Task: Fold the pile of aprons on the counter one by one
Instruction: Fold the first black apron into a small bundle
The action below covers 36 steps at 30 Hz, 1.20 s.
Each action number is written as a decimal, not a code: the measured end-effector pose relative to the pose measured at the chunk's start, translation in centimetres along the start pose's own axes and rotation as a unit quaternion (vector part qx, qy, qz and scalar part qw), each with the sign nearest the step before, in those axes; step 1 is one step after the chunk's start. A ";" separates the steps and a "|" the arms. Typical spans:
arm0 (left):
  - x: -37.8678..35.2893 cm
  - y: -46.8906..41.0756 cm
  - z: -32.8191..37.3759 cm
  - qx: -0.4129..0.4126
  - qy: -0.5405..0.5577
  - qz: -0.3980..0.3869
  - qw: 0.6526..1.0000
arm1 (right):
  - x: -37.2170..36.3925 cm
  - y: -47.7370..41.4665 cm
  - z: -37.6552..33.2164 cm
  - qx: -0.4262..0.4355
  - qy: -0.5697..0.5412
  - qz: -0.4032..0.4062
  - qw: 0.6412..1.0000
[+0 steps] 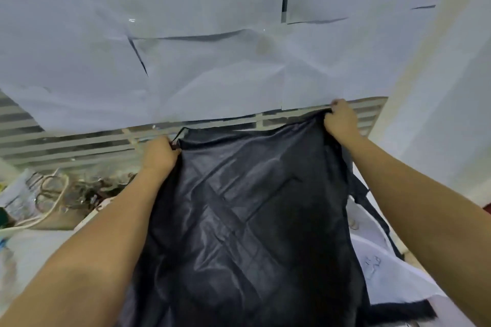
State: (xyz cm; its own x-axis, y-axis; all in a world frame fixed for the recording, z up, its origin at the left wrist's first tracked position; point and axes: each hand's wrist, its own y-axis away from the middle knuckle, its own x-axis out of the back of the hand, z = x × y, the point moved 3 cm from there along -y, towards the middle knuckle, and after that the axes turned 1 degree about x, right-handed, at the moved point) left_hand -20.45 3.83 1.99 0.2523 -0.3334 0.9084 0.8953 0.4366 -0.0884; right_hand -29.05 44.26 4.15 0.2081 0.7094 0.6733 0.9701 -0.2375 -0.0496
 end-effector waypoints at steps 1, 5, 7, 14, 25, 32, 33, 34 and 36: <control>-1.2 -0.1 -0.6 0.011 -0.007 -0.020 1.000 | -1.5 1.0 0.1 0.011 -0.025 -0.022 0.999; -4.1 0.8 -2.4 0.039 -0.005 -0.058 0.998 | -7.0 8.0 0.1 0.136 0.009 -0.098 0.986; -4.7 1.5 -3.0 0.039 0.021 -0.053 0.998 | -8.7 12.5 0.3 0.205 0.053 -0.122 0.970; -3.3 8.5 -5.2 -0.071 0.097 -0.031 0.992 | -12.3 30.4 1.5 0.193 0.074 -0.316 0.926; 0.1 28.5 -17.9 0.020 0.084 -0.079 0.993 | -20.3 41.3 6.2 0.104 0.261 -0.349 0.894; -5.2 34.8 -23.9 0.252 0.266 -0.362 0.857 | -21.7 48.1 2.9 0.186 0.095 -0.249 0.946; -5.6 35.2 -23.5 0.272 0.326 -0.361 0.830 | -22.1 49.1 2.8 0.168 0.068 -0.295 0.938; -5.8 35.6 -22.9 0.296 0.389 -0.365 0.792 | -22.5 50.2 2.8 0.143 0.053 -0.338 0.929; -5.8 36.2 -21.0 0.333 0.501 -0.377 0.704 | -23.2 51.8 3.3 0.100 0.070 -0.385 0.915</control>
State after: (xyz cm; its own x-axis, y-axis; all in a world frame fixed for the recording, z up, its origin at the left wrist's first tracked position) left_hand 18.20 4.01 -15.10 0.2287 -0.9569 -0.1792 0.6266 0.0038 0.7793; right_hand 16.77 17.66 -16.46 -0.5505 0.5198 0.6532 0.8290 0.4323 0.3547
